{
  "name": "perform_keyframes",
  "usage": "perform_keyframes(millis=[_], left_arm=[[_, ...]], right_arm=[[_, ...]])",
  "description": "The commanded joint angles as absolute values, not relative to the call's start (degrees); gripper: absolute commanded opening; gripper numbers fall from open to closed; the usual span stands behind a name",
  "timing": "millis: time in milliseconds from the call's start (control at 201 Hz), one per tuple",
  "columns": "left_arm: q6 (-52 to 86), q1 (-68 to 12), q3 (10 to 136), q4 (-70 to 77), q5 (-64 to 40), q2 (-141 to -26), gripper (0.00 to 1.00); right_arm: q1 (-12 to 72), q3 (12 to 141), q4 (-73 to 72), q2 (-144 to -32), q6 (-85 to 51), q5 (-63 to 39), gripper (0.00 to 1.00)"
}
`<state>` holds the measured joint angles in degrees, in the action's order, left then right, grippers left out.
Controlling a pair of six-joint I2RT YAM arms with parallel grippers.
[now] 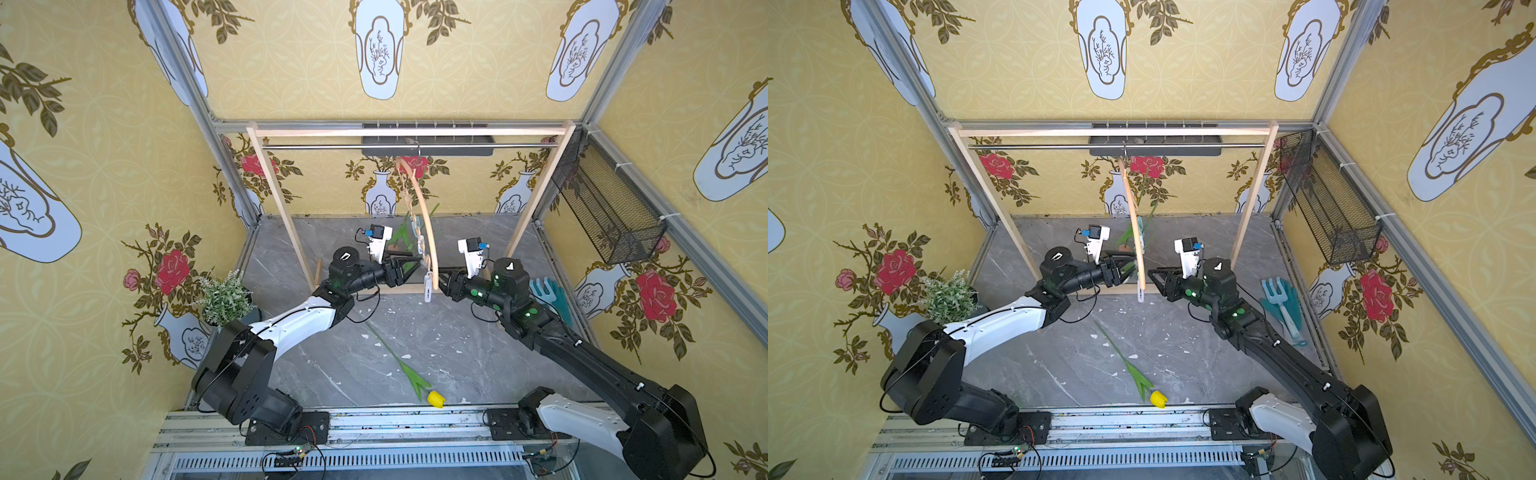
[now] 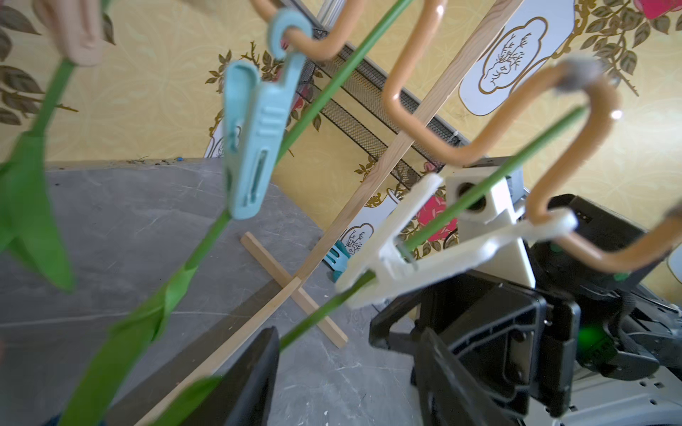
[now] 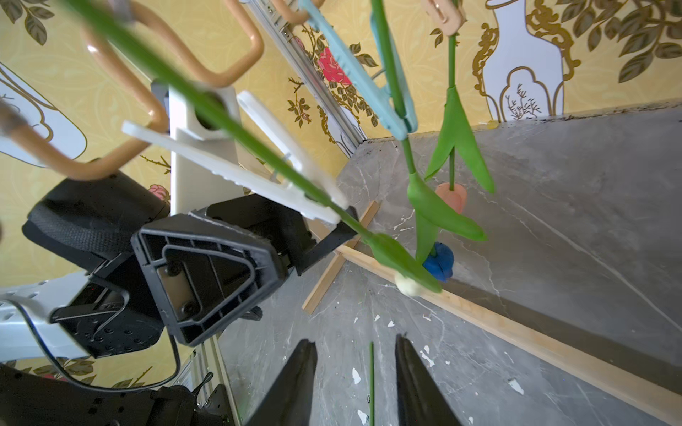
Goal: Dry the flowers on a clothes hanger
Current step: Clamp the flower onto the hanger.
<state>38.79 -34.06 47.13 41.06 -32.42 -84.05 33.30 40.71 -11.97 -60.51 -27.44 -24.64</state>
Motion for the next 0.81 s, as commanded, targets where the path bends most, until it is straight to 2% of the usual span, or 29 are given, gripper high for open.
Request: perform_keyframes(millis=[0, 204, 398, 597, 802], left_arm=[[37.1, -33.9, 43.5, 39.4, -28.1, -80.7, 0.64], [35.7, -33.9, 37.3, 28.4, -17.7, -70.6, 0.69], [35.7, -33.9, 33.9, 18.1, -9.8, -60.3, 0.68], [40.7, -33.9, 32.2, 3.0, 4.6, -49.2, 0.66], [46.6, -33.8, 32.6, -10.5, 12.1, -42.7, 0.61]], right_arm=[[32.6, 38.9, -10.1, -57.7, -27.3, -22.8, 0.42], [34.6, 34.0, -0.3, -54.1, -24.7, -19.3, 0.42], [46.3, 29.5, 3.8, -53.8, -27.1, -7.8, 0.43], [60.1, 30.4, 6.1, -62.7, -31.8, 4.0, 0.44], [66.7, 34.3, 1.9, -76.3, -35.7, 4.8, 0.45]])
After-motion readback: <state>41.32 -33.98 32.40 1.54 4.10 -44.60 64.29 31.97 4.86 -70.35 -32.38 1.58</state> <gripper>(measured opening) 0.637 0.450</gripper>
